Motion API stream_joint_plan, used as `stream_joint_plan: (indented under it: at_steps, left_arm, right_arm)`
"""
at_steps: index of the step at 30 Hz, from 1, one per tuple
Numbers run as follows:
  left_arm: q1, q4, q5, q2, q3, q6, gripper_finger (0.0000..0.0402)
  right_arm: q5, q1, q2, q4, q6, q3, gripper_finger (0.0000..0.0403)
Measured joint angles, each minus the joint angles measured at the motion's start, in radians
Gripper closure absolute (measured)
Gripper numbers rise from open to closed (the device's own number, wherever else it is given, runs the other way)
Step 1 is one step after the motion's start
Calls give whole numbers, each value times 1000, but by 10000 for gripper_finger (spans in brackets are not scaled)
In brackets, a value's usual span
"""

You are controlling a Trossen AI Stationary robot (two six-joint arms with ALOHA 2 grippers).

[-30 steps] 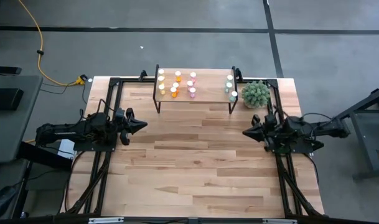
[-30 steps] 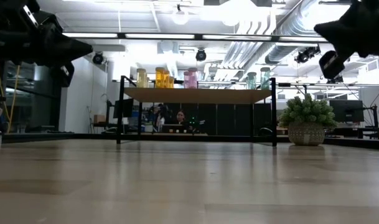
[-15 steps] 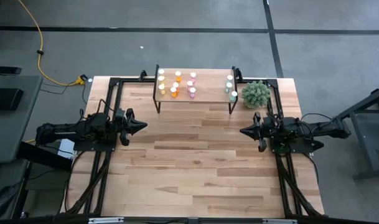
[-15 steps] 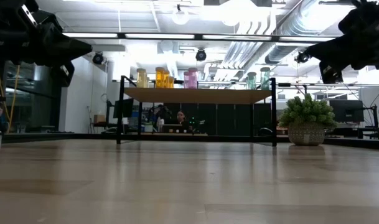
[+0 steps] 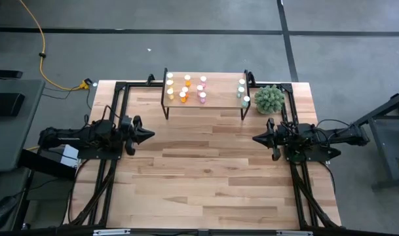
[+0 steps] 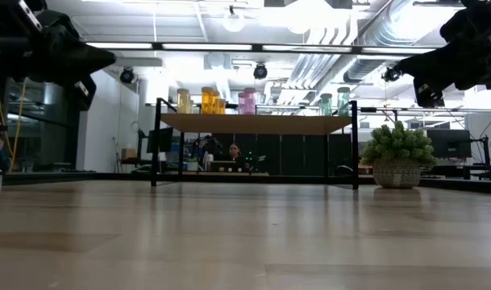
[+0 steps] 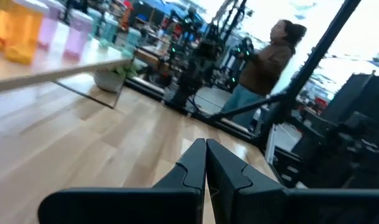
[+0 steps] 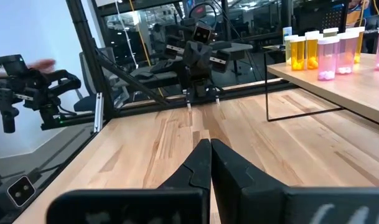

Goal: Pick and place medicine bottles onto shelf by color
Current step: Return to Home Position

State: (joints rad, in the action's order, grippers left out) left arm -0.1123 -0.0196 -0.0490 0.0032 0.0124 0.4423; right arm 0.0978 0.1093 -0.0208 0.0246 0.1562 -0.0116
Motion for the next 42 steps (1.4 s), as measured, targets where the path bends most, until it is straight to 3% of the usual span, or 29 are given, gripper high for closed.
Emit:
stream_joint_plan:
  at_steps: [42]
  left_arm:
    - [16, 1, 11, 0, 0, 0, 401]
  right_arm:
    - [0, 0, 0, -1, 0, 0, 402]
